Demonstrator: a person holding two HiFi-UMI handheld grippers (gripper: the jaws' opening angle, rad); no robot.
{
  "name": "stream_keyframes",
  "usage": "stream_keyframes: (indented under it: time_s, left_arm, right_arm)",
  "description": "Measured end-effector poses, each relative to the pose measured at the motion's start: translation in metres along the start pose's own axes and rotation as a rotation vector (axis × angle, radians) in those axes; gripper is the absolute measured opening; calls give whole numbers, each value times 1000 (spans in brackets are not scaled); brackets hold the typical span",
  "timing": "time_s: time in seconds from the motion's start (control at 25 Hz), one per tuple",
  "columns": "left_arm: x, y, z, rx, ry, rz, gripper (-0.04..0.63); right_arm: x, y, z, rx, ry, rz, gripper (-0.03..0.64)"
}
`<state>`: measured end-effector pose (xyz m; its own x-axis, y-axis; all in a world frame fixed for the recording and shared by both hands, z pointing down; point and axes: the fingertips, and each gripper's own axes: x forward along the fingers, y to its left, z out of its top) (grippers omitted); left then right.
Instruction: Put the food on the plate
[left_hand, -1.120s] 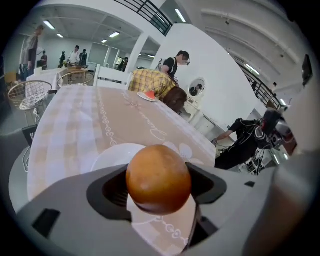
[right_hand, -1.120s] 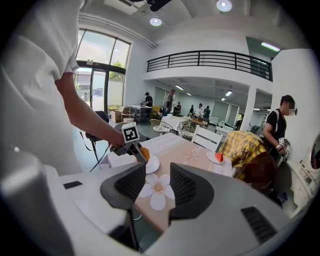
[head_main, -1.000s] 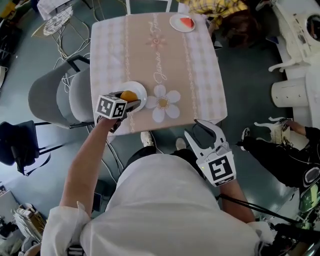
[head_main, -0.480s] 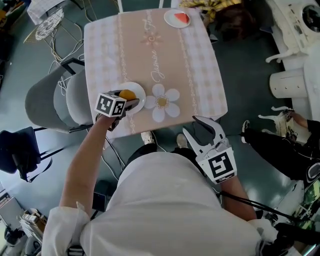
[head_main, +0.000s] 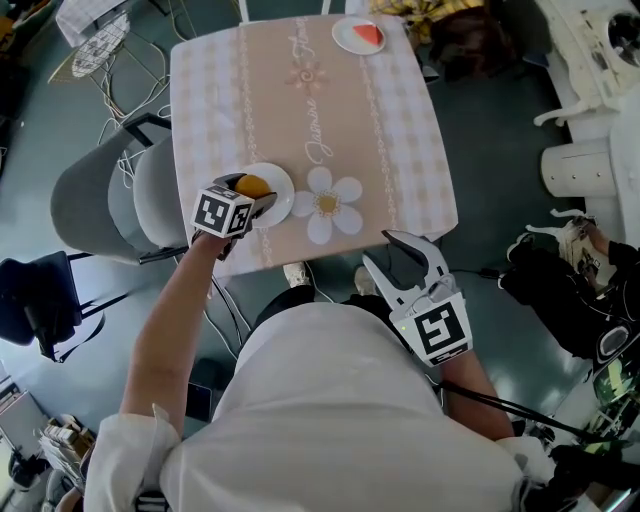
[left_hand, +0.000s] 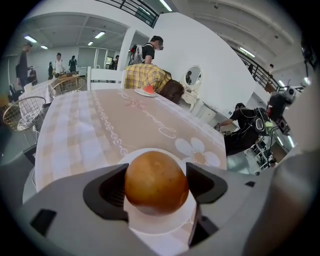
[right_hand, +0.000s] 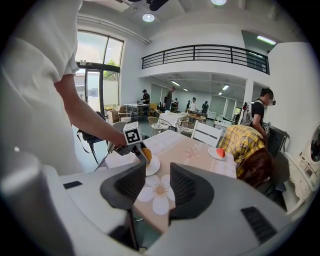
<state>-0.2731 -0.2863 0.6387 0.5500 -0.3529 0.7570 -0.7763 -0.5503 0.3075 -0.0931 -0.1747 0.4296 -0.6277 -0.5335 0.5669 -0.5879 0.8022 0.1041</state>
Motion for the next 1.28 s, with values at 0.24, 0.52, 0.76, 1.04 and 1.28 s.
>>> stream_keyframes:
  time_s: [0.24, 0.52, 0.76, 1.04, 1.28]
  left_arm:
    - [-4, 3, 5, 20, -28, 30, 353]
    - [-12, 7, 11, 31, -60, 61, 353]
    - [-18, 20, 13, 23, -87, 100, 353]
    - [-21, 26, 16, 4, -113, 120, 353]
    - [-26, 35, 14, -46, -144, 144, 353]
  right_arm:
    - [0, 0, -1, 0, 3, 2, 161]
    - [0, 2, 0, -3, 1, 6, 161]
    - [0, 1, 0, -6, 6, 4, 160]
    - [0, 1, 0, -11, 8, -1, 161]
    - [-2, 1, 1, -18, 7, -1, 160]
